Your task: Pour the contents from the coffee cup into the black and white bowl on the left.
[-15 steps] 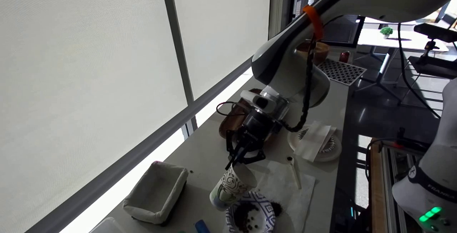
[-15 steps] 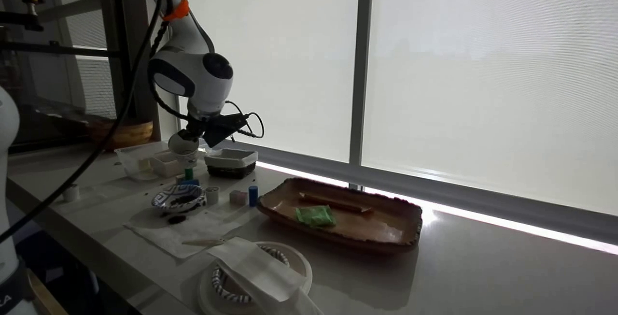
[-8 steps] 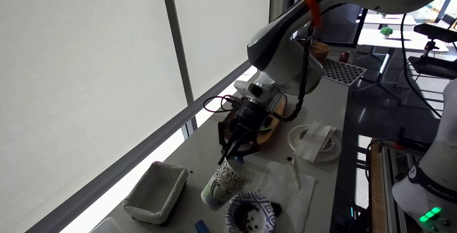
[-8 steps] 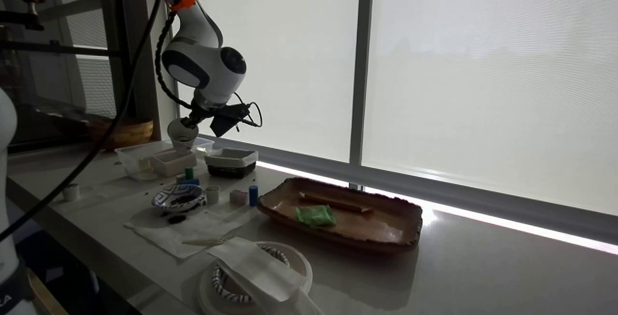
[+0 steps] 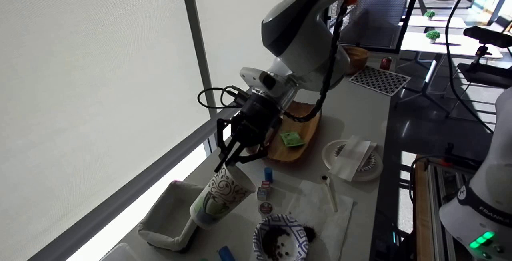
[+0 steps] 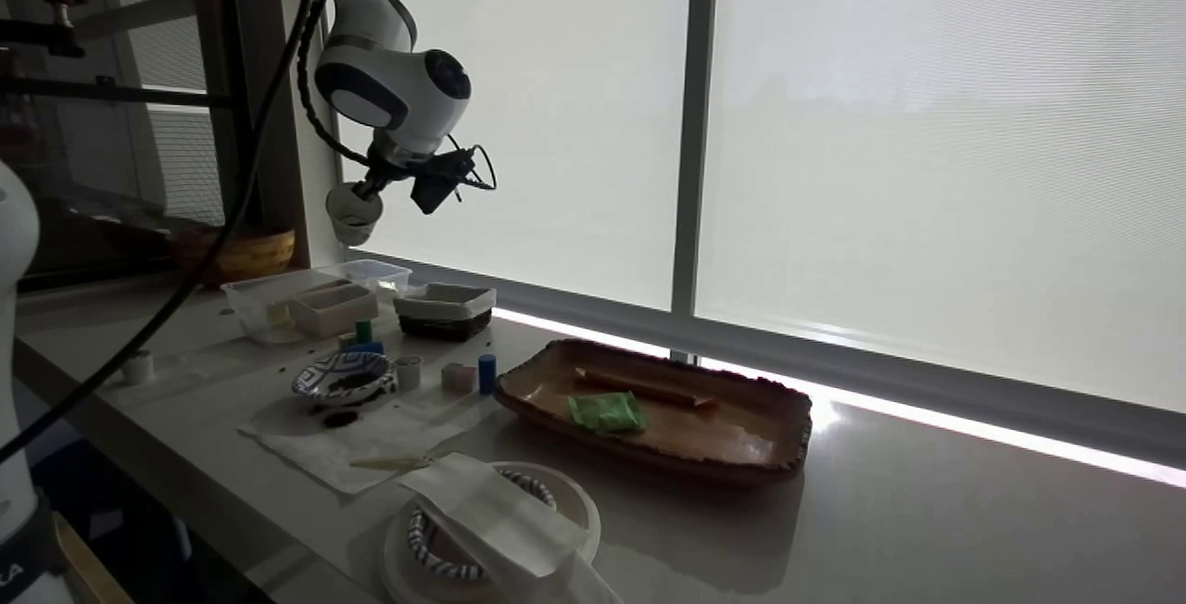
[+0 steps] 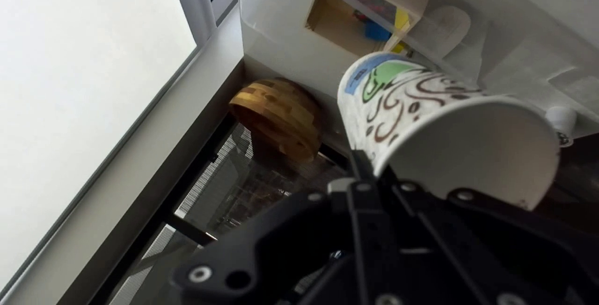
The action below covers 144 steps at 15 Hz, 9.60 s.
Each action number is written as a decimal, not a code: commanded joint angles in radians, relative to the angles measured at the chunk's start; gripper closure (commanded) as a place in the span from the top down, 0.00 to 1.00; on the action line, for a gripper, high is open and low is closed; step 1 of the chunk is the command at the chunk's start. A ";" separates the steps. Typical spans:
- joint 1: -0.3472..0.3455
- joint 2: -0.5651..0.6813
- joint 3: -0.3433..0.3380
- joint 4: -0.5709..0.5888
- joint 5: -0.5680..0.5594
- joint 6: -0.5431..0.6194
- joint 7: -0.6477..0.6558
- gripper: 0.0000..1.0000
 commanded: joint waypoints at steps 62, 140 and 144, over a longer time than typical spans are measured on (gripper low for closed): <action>-0.105 0.213 -0.139 -0.042 0.398 -0.990 -0.032 0.01; -0.124 0.218 -0.149 0.010 0.511 -1.251 -0.032 0.01; -0.125 0.220 -0.150 0.009 0.512 -1.271 -0.032 0.01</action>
